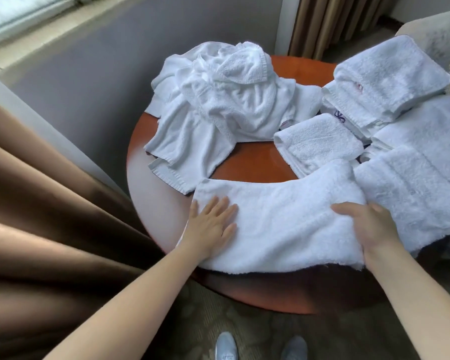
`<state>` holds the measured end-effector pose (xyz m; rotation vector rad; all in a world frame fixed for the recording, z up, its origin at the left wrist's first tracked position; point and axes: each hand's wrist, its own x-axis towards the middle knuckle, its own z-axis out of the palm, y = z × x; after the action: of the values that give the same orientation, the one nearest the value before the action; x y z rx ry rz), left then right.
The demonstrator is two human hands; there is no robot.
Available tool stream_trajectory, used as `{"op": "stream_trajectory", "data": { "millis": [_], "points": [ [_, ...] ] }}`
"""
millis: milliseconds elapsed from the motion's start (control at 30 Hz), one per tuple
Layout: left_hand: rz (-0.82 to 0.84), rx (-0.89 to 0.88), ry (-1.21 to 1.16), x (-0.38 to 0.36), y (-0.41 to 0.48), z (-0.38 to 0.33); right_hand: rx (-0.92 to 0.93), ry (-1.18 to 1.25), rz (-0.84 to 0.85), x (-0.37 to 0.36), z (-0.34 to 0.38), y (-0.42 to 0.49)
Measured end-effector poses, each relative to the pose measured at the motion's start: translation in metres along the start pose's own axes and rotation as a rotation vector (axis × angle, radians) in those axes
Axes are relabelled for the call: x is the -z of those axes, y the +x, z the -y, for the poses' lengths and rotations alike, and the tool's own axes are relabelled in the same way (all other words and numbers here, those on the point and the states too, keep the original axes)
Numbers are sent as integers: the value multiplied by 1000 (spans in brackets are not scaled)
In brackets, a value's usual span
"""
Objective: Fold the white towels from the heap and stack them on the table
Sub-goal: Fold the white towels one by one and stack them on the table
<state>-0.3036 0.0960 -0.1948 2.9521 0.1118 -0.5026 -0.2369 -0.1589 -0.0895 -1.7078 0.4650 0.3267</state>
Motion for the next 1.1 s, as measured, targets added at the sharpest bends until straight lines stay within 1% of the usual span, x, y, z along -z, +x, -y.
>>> {"op": "stream_trajectory", "data": {
  "millis": [67, 167, 267, 367, 400, 433, 467, 500, 533, 600, 633, 700, 733, 800, 833, 867, 933, 1000, 1033, 1100],
  "points": [
    [-21, 2, -21, -3, -5, 4, 126, -149, -50, 1, 12, -1],
    [-37, 0, -116, -7, -4, 2, 276, -534, -49, -22, 22, -16],
    [-43, -3, -188, -15, 0, -1, 415, -773, 33, -63, 19, -39],
    [-82, -22, -363, -21, 6, 7, 445, -868, 139, -107, 7, -49],
    [-118, -53, -491, -21, 6, 9, 437, -878, 175, -121, 1, -49],
    [-174, -80, -673, -20, 6, 11, 421, -878, 215, -134, -4, -50],
    [-244, -61, -870, -18, 3, 13, 401, -872, 265, -146, -10, -49],
    [-278, 25, -1061, -14, -2, 13, 369, -863, 334, -154, -15, -50],
    [-278, 133, -1220, -9, -6, 13, 328, -846, 415, -159, -19, -49],
    [-312, 291, -1443, -4, -7, 20, 272, -794, 553, -160, -23, -45],
    [-341, 345, -1560, -3, -6, 25, 280, -778, 587, -155, -24, -43],
    [-378, 410, -1732, 3, -5, 29, 295, -745, 577, -141, -26, -35],
    [-370, 421, -1716, 6, -5, 29, 303, -723, 544, -134, -28, -32],
    [-285, 385, -1554, 6, -4, 25, 402, -741, 383, -124, -37, -27],
    [-237, 377, -1473, 7, -4, 22, 452, -793, 305, -122, -41, -28],
    [-215, 384, -1397, 7, -3, 19, 478, -872, 266, -122, -45, -30],
    [-226, 355, -1233, 5, 2, 16, 476, -1083, 287, -127, -57, -38],
    [-241, 337, -1104, 8, 3, 15, 534, -1186, 355, -140, -74, -51],
    [-245, 346, -1083, 9, 3, 17, 557, -1220, 396, -147, -83, -58],
    [-246, 358, -1122, 8, 1, 22, 648, -1295, 441, -158, -101, -66]
  ]
}}
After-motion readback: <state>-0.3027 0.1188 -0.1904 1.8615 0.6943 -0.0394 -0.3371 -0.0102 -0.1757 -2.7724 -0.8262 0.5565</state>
